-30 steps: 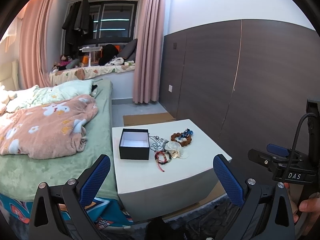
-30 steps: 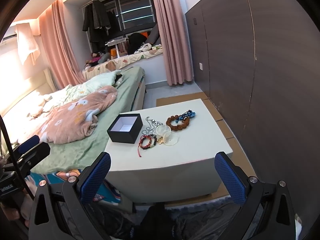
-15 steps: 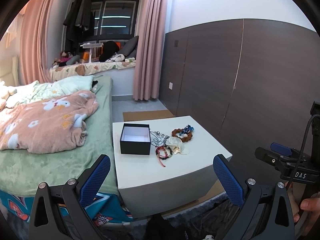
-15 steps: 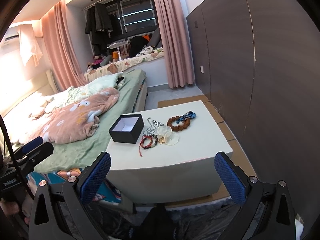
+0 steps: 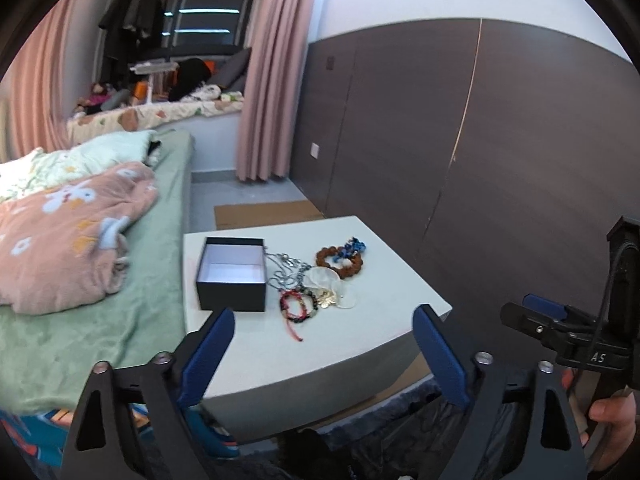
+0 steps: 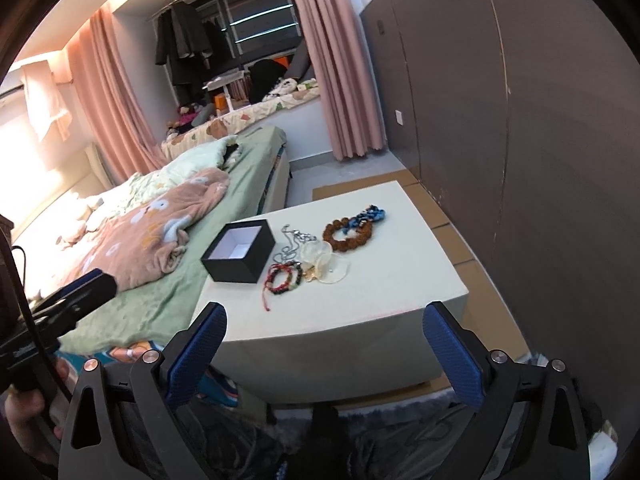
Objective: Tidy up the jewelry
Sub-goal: 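Reach the left gripper to the clear plastic pouch and grasp it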
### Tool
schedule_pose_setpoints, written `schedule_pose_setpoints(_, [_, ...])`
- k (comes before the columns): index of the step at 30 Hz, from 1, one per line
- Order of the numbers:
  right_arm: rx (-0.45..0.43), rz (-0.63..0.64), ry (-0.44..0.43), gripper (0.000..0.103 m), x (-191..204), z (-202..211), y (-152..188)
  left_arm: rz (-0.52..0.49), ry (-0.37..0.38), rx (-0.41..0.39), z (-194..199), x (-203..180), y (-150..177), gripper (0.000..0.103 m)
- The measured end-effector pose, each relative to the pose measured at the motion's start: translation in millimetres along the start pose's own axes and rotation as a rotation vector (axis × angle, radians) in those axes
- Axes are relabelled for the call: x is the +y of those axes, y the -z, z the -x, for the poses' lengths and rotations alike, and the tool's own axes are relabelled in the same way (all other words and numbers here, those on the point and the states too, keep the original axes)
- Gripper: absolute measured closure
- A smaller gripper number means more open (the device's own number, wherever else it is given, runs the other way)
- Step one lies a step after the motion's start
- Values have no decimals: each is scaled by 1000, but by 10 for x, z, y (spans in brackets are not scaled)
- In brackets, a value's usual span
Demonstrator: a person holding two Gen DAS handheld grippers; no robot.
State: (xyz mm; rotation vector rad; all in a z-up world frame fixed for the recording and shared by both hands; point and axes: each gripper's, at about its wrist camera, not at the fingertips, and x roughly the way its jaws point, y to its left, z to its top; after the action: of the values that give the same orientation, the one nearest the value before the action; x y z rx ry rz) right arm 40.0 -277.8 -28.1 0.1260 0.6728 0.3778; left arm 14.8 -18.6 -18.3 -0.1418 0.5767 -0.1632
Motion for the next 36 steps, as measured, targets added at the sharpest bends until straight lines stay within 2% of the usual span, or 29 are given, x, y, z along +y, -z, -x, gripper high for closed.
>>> schedule_pose_setpoints(8, [42, -68, -26, 13, -336, -402, -166, 5, 47, 109, -757, -35, -159, 32])
schedule_pose_setpoints(18, [113, -98, -41, 16, -539, -982, -289, 28, 64, 231, -1570, 74, -264, 40])
schedule_pose_setpoints(20, [123, -108, -47, 19, -587, -1093, -301, 27, 64, 246, -1686, 75, -265, 40])
schedule_pose_setpoints(28, [154, -137, -35, 20, -794, -1407, -305, 25, 61, 327, -2222, 133, -262, 42])
schedule_pose_setpoints(36, [191, -162, -12, 20, -965, -1582, -307, 18, 15, 384, -2716, 191, -220, 45])
